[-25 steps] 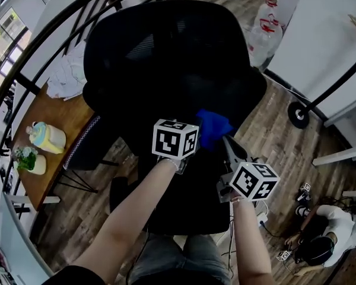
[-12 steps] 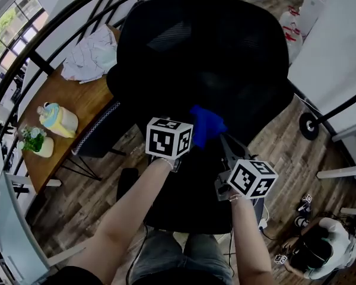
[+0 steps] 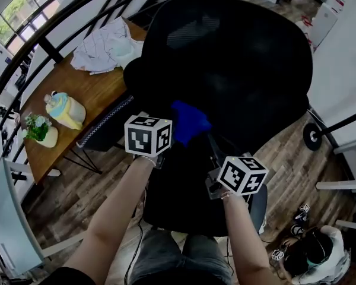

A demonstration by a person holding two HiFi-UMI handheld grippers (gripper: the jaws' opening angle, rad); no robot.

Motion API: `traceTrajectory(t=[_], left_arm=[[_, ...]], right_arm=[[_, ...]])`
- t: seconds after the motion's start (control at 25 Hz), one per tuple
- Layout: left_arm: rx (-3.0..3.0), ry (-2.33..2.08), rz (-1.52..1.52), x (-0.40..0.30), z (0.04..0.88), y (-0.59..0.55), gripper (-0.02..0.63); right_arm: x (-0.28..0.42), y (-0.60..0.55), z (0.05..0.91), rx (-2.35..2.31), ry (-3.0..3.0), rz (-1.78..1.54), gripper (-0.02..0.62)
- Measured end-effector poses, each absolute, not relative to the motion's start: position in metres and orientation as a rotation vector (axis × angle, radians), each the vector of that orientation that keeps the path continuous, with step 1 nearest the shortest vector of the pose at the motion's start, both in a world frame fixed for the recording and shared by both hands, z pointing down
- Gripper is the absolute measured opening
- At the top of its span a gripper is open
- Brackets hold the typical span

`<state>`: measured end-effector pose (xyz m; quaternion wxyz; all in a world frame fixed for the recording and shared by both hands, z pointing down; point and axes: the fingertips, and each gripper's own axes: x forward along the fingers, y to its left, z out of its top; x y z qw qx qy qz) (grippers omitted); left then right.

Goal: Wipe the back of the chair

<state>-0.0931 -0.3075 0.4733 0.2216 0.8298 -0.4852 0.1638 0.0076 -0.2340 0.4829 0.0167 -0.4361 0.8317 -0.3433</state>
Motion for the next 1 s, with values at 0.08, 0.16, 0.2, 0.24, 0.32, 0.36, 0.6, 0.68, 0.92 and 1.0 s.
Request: traceTrajectory(t=[0.08,0.16,0.2,0.24,0.32,0.36,0.6,0.68,0.92,1.0], left_arm=[[2.292,-1.371,0.466,-0.11,0.472,-0.31,0.038],[2.275,-1.403,0.461,-0.127,0.471,-0.312,0.038],[2.263,-1.42,0.456,-0.136,0.471,-0.312,0.038],[2.249,-1.44,0.451,-0.144,0.472,-0.313,0.038],[2.22,-1.475,0.441,-0.159,0.474,-0.313,0.038],[2.207,-1.488,0.436,-0.167,0.475,-0.312,0.038],[2.129,-1.555,0.422,-0.208,0.48,-0.312,0.038],[2.108,-1.581,0.417,-0.218,0.48,-0.312,0.038],[2.107,-1.598,0.403,-0.237,0.476,-0.303,0.038],[2.121,-1.58,0.395,-0.237,0.472,-0.298,0.038]], right_arm=[[-0.004,-0.237,0.481,-1.329,2.605,-1.064,0.031],[-0.014,-0.238,0.481,-1.311,2.62,-1.065,0.031],[-0.017,-0.238,0.48,-1.307,2.627,-1.065,0.031],[-0.02,-0.238,0.48,-1.303,2.633,-1.064,0.031],[-0.026,-0.238,0.479,-1.295,2.646,-1.06,0.031],[-0.029,-0.237,0.479,-1.289,2.651,-1.058,0.031],[-0.041,-0.238,0.482,-1.282,2.668,-1.057,0.031],[-0.044,-0.238,0.483,-1.28,2.67,-1.062,0.031],[-0.042,-0.236,0.482,-1.291,2.668,-1.05,0.031],[-0.035,-0.235,0.482,-1.31,2.667,-1.041,0.031]])
